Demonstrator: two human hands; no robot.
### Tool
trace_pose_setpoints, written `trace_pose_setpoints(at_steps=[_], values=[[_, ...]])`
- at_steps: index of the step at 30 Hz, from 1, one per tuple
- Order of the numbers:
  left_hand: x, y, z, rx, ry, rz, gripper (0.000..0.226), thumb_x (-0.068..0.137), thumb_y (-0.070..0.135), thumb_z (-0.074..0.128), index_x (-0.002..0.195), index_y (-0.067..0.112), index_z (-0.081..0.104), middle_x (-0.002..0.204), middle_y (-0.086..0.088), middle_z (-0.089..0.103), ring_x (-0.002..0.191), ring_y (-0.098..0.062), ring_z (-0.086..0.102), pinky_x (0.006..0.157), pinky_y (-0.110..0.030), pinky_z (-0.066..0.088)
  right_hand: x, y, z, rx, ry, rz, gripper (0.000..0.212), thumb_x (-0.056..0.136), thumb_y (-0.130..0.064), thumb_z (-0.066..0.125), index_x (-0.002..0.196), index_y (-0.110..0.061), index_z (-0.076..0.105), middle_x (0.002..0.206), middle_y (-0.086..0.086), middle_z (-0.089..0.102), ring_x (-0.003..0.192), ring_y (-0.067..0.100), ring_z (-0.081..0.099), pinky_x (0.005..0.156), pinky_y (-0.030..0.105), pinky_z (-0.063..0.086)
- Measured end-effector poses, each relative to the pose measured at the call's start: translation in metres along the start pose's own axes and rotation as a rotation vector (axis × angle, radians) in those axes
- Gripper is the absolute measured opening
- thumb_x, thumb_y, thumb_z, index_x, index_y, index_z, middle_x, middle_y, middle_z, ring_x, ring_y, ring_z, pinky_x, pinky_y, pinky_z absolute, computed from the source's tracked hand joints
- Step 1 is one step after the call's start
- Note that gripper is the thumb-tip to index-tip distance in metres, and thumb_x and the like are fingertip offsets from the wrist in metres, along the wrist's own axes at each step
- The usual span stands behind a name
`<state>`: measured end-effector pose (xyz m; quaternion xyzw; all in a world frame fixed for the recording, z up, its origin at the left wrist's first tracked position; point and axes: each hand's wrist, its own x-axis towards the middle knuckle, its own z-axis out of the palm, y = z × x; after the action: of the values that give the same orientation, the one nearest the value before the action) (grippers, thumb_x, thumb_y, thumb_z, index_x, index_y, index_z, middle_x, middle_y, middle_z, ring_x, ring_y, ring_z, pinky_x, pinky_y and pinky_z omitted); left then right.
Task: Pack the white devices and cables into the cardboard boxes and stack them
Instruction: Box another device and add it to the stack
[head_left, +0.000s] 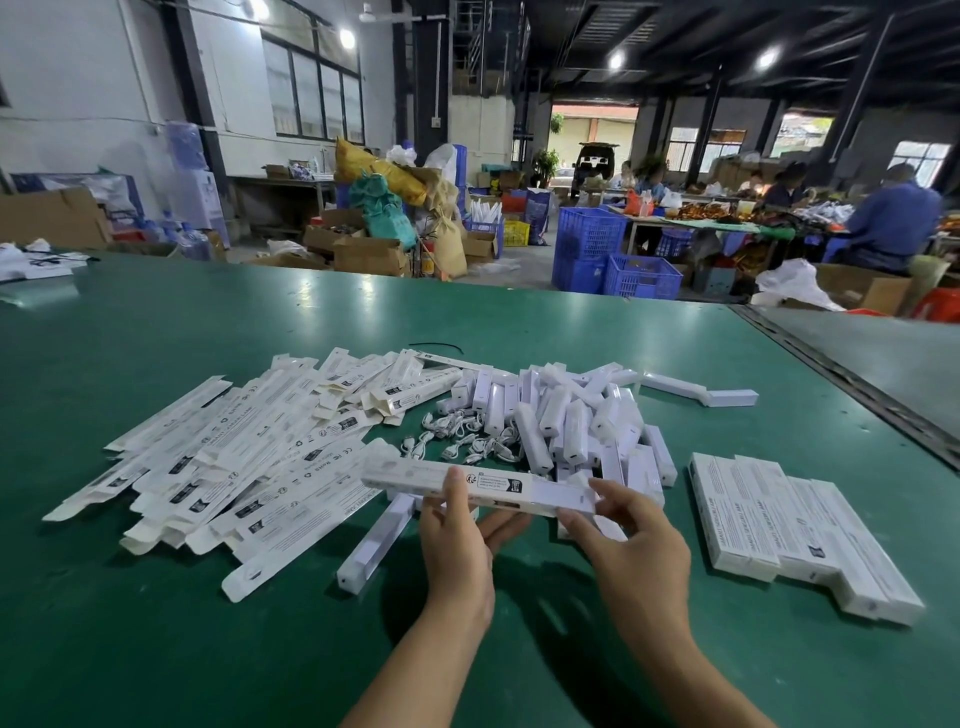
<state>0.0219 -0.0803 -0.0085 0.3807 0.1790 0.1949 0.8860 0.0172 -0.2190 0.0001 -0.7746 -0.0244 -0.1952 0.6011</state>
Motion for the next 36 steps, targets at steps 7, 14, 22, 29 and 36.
trace_pose_setpoints(at_steps=[7, 14, 22, 29, 36], values=[[0.002, -0.006, -0.003, 0.068, -0.007, 0.051, 0.029, 0.102, 0.038, 0.052, 0.122, 0.016, 0.055, 0.088, -0.005, 0.075, 0.077, -0.028, 0.076, 0.057, -0.032, 0.059, -0.009, -0.011, 0.005, 0.313, -0.378, 0.123, 0.056, 0.081, -0.048, 0.063, 0.134, -0.040, 0.047, 0.115, -0.009, 0.070, 0.046, 0.026, 0.060, 0.040, 0.028, 0.044], [0.001, -0.015, -0.003, 0.196, -0.065, 0.083, 0.024, 0.099, 0.040, 0.057, 0.113, 0.021, 0.061, 0.090, 0.002, 0.077, 0.079, -0.019, 0.075, 0.058, -0.024, 0.058, -0.002, -0.002, 0.003, 0.517, -0.799, 0.281, 0.060, 0.079, -0.074, 0.059, 0.133, -0.069, 0.033, 0.113, 0.037, 0.058, 0.059, 0.034, 0.061, 0.061, 0.039, 0.053], [0.027, 0.003, -0.010, 0.079, 0.246, 0.115, 0.053, 0.100, 0.040, 0.055, 0.126, -0.006, 0.050, 0.104, -0.019, 0.070, 0.082, -0.026, 0.073, 0.062, -0.038, 0.061, 0.025, 0.009, 0.024, -0.388, -0.214, -0.213, 0.027, 0.098, -0.044, 0.045, 0.109, -0.026, 0.063, 0.087, -0.008, 0.072, 0.075, 0.013, 0.066, 0.066, 0.032, 0.055], [0.029, 0.006, -0.013, 0.061, 0.282, 0.084, 0.058, 0.100, 0.042, 0.056, 0.131, -0.006, 0.048, 0.110, -0.026, 0.066, 0.095, -0.037, 0.071, 0.056, -0.036, 0.060, 0.038, 0.019, 0.055, -1.303, -0.507, -0.268, 0.067, 0.099, -0.058, 0.027, 0.149, -0.013, 0.030, 0.155, 0.017, 0.031, 0.146, 0.034, 0.020, 0.119, 0.052, 0.004], [0.029, 0.006, -0.014, 0.118, 0.265, 0.101, 0.055, 0.100, 0.042, 0.054, 0.127, -0.005, 0.050, 0.104, -0.023, 0.068, 0.084, -0.028, 0.072, 0.051, -0.030, 0.056, 0.027, 0.023, 0.066, -1.269, -0.441, -0.213, 0.068, 0.100, -0.050, 0.020, 0.154, -0.009, 0.018, 0.157, 0.023, 0.027, 0.151, 0.033, 0.003, 0.113, 0.048, -0.023]])
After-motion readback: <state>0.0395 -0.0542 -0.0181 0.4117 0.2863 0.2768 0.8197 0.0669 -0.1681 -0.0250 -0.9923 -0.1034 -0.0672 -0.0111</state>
